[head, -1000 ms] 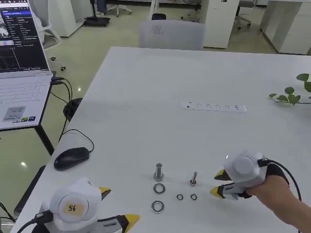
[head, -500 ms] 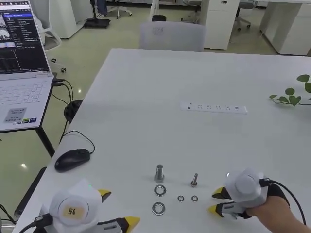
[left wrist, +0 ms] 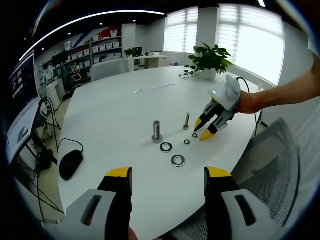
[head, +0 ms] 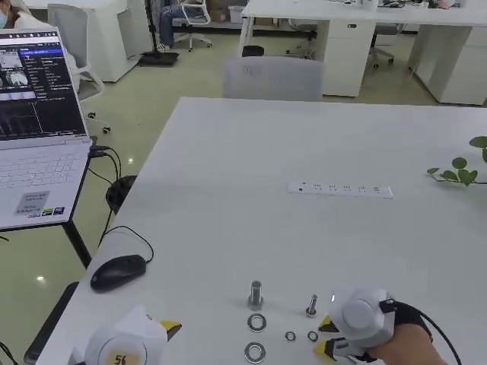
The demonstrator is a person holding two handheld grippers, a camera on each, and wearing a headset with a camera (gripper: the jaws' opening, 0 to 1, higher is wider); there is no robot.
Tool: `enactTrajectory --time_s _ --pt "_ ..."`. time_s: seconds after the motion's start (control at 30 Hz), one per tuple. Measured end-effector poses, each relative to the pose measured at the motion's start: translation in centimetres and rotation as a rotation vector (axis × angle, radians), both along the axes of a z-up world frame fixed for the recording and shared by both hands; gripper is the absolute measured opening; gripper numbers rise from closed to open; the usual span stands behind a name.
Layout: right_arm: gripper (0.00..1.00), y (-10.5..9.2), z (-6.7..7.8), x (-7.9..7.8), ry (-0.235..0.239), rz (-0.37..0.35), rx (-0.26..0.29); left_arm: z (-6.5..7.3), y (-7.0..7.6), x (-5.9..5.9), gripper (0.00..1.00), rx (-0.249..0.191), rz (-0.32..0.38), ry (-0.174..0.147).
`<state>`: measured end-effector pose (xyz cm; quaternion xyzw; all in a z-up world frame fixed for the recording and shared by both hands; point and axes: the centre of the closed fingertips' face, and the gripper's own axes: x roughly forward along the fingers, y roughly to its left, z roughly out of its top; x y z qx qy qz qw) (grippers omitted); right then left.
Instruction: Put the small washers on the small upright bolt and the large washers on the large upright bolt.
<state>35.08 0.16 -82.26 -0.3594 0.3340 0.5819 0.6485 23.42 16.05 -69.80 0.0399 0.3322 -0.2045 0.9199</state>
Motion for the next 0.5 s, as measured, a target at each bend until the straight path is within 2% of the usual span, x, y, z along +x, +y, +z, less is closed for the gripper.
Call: enactTrajectory --time_s 0.1,0.5 --pt "0.22 0.08 -0.05 -0.08 0.027 -0.007 0.003 -0.02 0.06 0.11 0.57 -0.003 0.005 -0.002" --pt "0.21 0.46 -0.02 -0.32 0.002 0.032 -0.011 -0.38 0.02 0.01 0.57 -0.006 0.004 0.005"
